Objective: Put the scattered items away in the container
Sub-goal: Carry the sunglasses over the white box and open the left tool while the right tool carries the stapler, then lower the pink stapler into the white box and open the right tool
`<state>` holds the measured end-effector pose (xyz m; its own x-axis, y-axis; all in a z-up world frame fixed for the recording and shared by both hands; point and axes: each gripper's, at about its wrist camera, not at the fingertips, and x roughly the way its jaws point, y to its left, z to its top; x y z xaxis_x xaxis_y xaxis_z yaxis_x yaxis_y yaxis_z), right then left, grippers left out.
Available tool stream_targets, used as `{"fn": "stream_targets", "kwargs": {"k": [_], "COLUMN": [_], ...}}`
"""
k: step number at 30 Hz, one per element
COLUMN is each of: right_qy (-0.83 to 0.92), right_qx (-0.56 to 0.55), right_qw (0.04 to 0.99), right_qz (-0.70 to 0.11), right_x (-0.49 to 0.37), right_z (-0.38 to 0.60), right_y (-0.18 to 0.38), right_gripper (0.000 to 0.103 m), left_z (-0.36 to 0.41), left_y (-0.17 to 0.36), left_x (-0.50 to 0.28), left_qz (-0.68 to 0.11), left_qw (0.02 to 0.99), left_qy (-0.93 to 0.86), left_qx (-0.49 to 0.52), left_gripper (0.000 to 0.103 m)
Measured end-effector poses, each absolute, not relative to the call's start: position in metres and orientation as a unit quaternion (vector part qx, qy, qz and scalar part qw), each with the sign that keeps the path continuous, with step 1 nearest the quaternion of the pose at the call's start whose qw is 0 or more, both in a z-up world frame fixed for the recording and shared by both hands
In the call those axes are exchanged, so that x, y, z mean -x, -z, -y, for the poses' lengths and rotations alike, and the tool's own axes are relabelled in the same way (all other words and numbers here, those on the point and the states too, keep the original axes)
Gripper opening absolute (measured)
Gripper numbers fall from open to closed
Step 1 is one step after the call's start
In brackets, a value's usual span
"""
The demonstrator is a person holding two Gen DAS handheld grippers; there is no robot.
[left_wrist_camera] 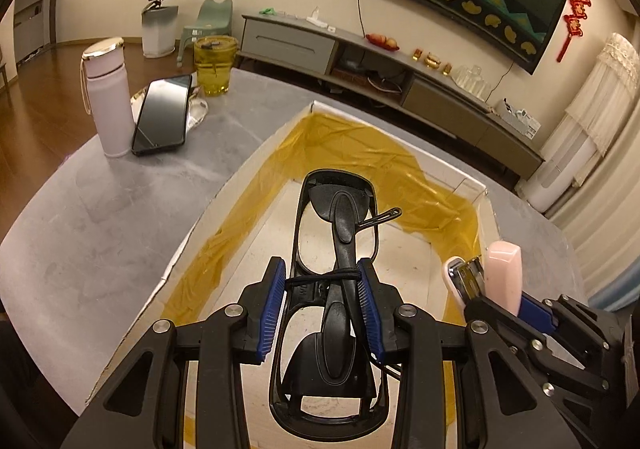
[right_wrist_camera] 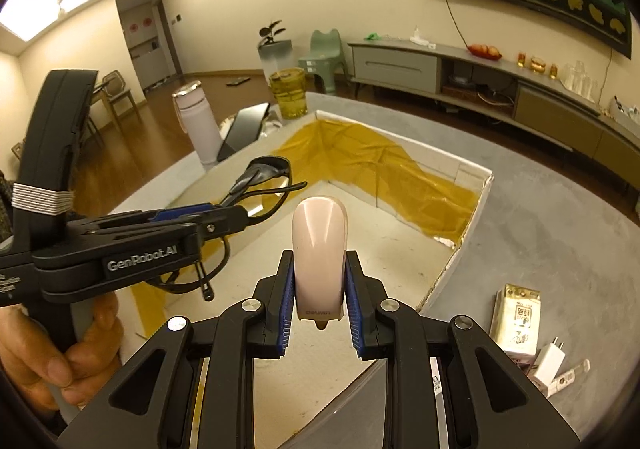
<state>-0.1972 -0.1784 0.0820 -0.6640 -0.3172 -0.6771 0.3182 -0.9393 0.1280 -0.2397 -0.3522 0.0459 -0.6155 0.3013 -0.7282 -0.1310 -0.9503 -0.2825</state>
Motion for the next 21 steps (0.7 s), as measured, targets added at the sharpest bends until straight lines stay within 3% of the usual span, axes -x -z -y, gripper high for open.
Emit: {"fn": "stream_targets", "kwargs": {"k": [3, 7, 21], "right_qy": [0.912, 0.916, 0.919], "right_qx": [-0.371, -0.365, -0.347], "right_qw": [0.174, 0.169, 0.183], "right_qz": [-0.002, 0.005, 0.024], "right_x": [0.199, 0.198, 0.165], "right_z": [0.178, 0.174, 0.17], "right_y": [-0.078, -0.079, -0.097], "right_gripper": [0.027, 0.031, 0.031], "left_z": [0.353, 0.356, 0.352], "left_y": [-0.043, -0.045, -0.07], "left_x": [0.242, 0.244, 0.22], "left_qz": [0.099, 0.103, 0.086], "left_qw": [0.106, 0.1, 0.11], "left_qy": [-0.893, -0.895, -0.906], "left_qx": [0.426, 0.423, 0.399], "left_gripper": [0.038, 0.049, 0.05]}}
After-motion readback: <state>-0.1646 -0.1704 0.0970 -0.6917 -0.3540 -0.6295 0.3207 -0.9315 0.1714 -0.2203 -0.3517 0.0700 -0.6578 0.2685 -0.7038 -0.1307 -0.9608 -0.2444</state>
